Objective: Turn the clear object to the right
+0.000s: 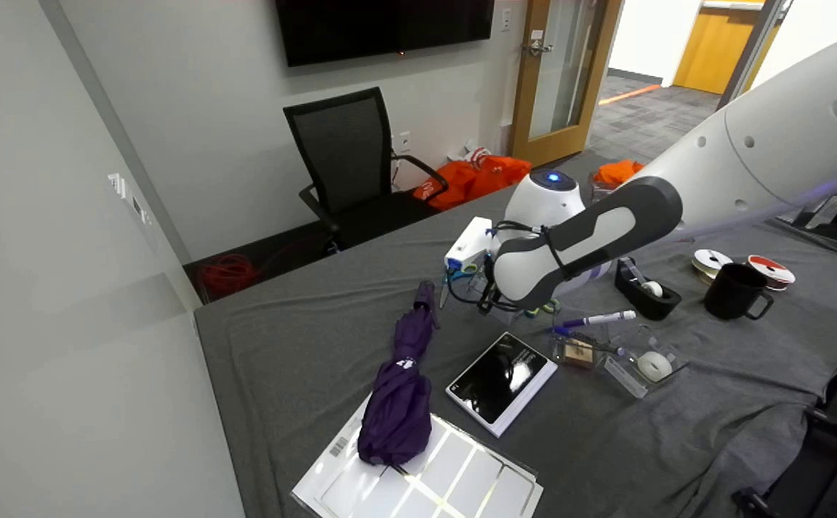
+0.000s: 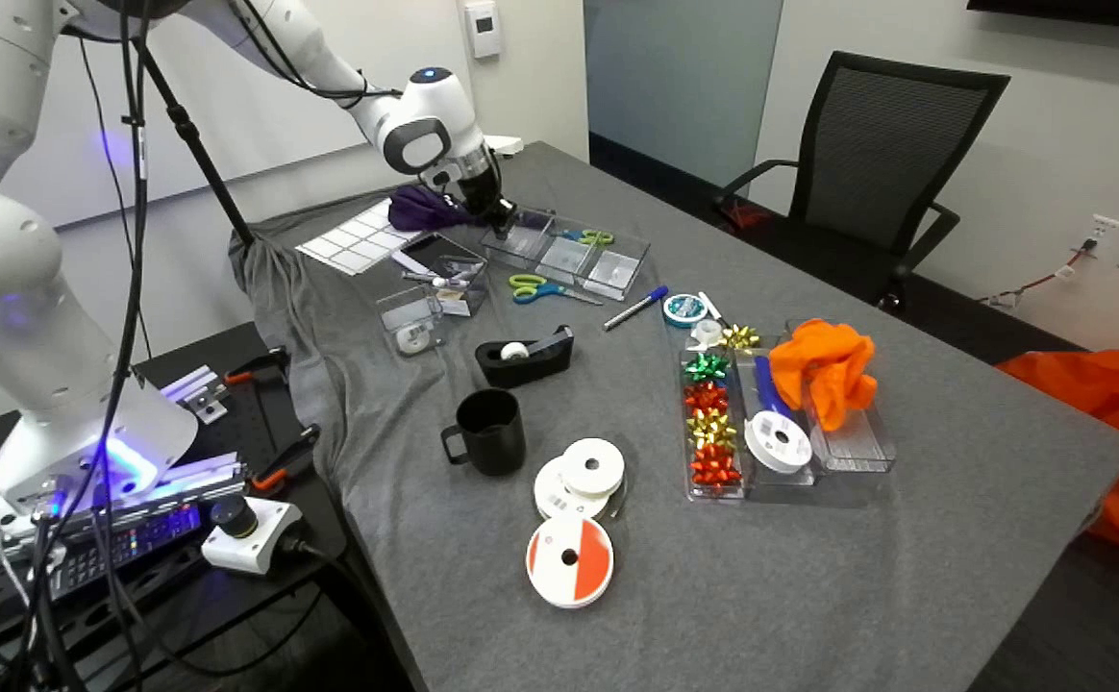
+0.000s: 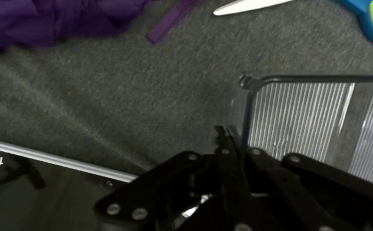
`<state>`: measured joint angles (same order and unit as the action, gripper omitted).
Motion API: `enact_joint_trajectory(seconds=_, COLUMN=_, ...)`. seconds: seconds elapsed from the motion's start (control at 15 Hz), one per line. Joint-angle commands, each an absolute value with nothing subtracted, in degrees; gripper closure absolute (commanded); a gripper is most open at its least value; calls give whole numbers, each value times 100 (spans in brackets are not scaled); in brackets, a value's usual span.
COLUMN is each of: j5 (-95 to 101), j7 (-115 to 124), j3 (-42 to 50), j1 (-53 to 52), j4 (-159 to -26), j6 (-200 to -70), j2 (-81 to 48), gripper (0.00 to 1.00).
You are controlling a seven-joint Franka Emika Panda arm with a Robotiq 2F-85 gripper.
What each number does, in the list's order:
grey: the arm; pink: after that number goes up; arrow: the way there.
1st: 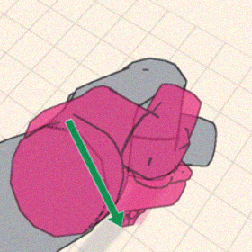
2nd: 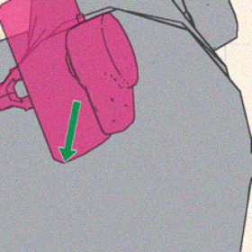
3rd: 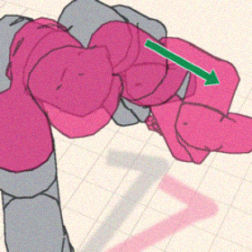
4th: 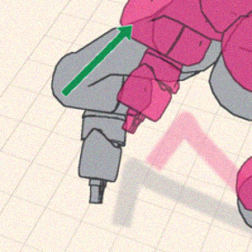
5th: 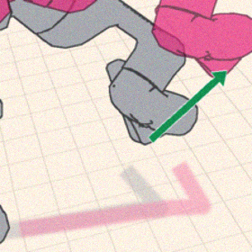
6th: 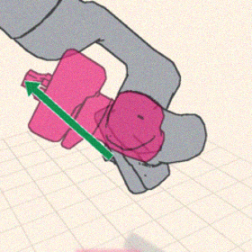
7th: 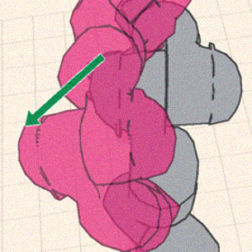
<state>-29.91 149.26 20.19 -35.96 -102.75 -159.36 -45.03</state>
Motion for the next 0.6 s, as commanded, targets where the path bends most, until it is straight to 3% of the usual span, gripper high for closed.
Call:
enact_joint_trajectory(seconds=0.0, j5=-3598, j7=14925, j3=2818, j1=-4392, j4=-10222, j6=-15740, j2=-4859, gripper=99)
enact_joint_trajectory(seconds=0.27, j5=-4035, j7=14925, j3=3354, j1=-4860, j4=-9904, j6=-15123, j2=-5292, gripper=99)
enact_joint_trajectory(seconds=0.33, j5=-4105, j7=14924, j3=3457, j1=-4929, j4=-9829, j6=-14994, j2=-5360, gripper=71)
enact_joint_trajectory(seconds=0.53, j5=-4182, j7=14925, j3=3438, j1=-4890, j4=-9719, j6=-14794, j2=-5370, gripper=58)
